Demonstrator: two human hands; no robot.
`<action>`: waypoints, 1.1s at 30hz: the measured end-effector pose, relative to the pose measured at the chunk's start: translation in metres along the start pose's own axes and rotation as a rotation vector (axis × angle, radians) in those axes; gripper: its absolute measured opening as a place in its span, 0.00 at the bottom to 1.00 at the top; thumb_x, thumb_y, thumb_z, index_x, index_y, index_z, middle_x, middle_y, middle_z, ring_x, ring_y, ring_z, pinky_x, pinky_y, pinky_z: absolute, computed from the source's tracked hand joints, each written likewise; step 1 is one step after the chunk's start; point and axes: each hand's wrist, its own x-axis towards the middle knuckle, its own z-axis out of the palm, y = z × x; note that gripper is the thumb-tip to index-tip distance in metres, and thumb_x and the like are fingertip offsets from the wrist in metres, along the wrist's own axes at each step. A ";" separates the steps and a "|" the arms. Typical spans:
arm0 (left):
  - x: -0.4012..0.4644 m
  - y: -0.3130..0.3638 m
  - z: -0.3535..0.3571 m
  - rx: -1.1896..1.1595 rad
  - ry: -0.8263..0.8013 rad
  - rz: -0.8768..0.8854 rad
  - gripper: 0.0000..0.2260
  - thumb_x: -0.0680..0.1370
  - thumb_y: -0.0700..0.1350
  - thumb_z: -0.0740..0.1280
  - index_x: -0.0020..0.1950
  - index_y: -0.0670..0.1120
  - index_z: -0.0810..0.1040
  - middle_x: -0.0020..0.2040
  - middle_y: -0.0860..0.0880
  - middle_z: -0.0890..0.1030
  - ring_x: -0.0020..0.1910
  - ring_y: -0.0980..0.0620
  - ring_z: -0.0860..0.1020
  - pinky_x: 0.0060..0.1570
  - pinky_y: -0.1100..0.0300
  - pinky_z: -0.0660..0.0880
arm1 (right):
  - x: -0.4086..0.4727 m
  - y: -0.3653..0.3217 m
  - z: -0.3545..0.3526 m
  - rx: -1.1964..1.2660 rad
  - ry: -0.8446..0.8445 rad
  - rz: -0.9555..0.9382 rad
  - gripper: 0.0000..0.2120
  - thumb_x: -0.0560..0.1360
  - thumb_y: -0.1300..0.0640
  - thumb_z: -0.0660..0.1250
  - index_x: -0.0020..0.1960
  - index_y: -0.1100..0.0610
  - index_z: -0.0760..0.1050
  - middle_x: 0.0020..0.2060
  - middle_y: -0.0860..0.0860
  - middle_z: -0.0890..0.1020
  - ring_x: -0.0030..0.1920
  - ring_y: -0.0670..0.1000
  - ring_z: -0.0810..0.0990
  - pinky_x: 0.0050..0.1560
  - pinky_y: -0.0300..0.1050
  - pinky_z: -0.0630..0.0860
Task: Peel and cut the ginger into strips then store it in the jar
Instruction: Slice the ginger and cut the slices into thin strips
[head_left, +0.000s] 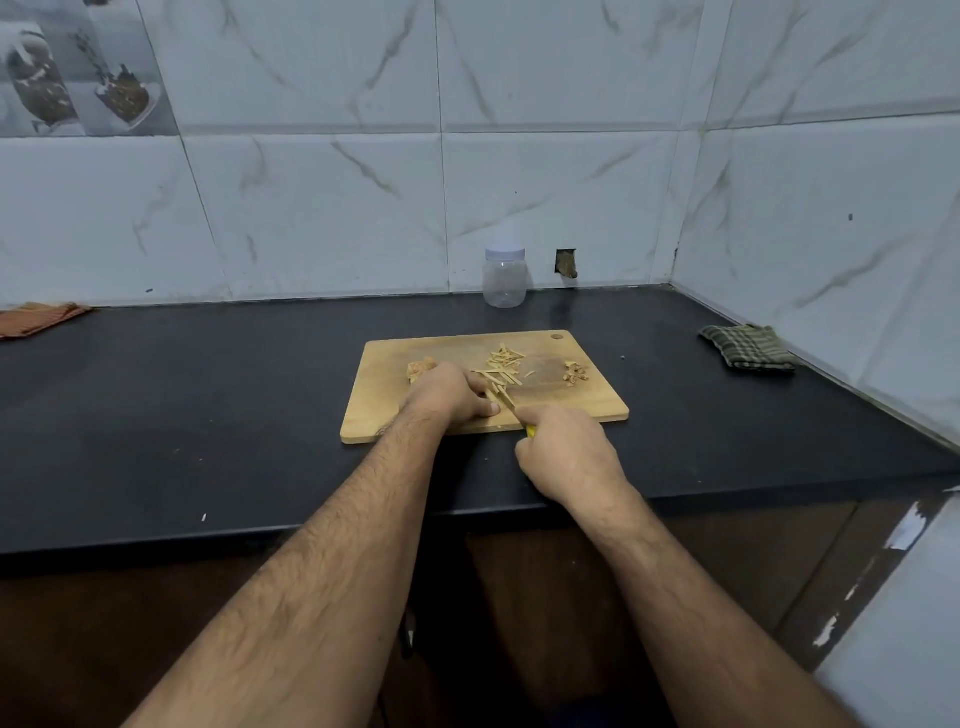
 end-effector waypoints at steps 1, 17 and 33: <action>0.000 0.000 0.000 0.001 0.001 -0.001 0.20 0.72 0.53 0.76 0.64 0.57 0.81 0.65 0.56 0.79 0.64 0.53 0.76 0.63 0.58 0.72 | 0.002 -0.001 0.000 0.001 0.006 0.000 0.24 0.79 0.57 0.62 0.73 0.44 0.71 0.65 0.51 0.77 0.63 0.54 0.75 0.57 0.48 0.75; -0.002 0.005 0.009 0.003 0.121 -0.085 0.12 0.73 0.55 0.75 0.55 0.59 0.84 0.60 0.56 0.82 0.59 0.52 0.79 0.57 0.57 0.76 | -0.004 0.011 -0.003 -0.005 0.006 -0.018 0.24 0.78 0.57 0.61 0.73 0.43 0.70 0.66 0.51 0.77 0.62 0.53 0.75 0.58 0.49 0.77; -0.008 0.009 0.007 0.008 0.128 -0.103 0.14 0.74 0.55 0.74 0.58 0.59 0.83 0.59 0.55 0.82 0.59 0.51 0.78 0.56 0.57 0.76 | 0.003 0.013 0.000 -0.011 0.024 0.002 0.24 0.79 0.57 0.62 0.74 0.43 0.69 0.67 0.50 0.77 0.63 0.53 0.75 0.58 0.49 0.77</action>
